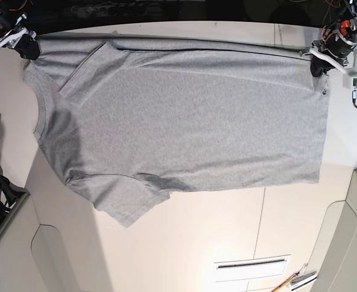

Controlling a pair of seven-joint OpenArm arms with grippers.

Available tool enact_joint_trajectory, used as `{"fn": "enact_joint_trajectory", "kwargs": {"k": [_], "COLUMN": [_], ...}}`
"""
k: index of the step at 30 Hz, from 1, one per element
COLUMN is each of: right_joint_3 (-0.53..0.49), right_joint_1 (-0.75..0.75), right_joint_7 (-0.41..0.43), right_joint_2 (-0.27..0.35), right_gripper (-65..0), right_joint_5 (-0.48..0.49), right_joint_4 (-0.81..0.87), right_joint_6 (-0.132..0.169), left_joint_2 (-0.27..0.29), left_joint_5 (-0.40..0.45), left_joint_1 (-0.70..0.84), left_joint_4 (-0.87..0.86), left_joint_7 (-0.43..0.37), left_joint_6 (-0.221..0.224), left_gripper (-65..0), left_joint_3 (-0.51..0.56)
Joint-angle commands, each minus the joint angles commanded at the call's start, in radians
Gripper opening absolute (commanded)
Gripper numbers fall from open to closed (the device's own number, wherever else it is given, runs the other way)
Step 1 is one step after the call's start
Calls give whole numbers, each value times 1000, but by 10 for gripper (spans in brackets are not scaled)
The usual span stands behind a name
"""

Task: Fold the T-shirt properly
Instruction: 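Regrasp the shirt edge with the right gripper, left gripper holding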

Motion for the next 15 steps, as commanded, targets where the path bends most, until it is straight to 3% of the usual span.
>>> {"fn": "enact_joint_trajectory", "kwargs": {"k": [5,8,9,15], "right_joint_3": [0,0,4,71], "right_joint_1": [3,3,3,19], "right_joint_7": [5,6,7,7], "right_joint_2": [0,1,0,-6], "right_gripper": [-650,-452,-424,-423], "right_joint_5": [-30,-30,-28,-4], "right_joint_4": [0,0,0,100], "right_joint_6": [-1,-2,-2,-1], "left_joint_2": [5,5,5,5], "left_joint_5": [-2,-2,-2,-2], "left_joint_1": [-6,-5,-5,-5], "left_joint_4": [0,0,0,0], "left_joint_7": [-5,-11,-11,-11], "left_joint_6": [0,-13,-23,-26], "left_gripper": [-650,-650,-650,-650], "left_joint_3": [0,0,0,0]}}
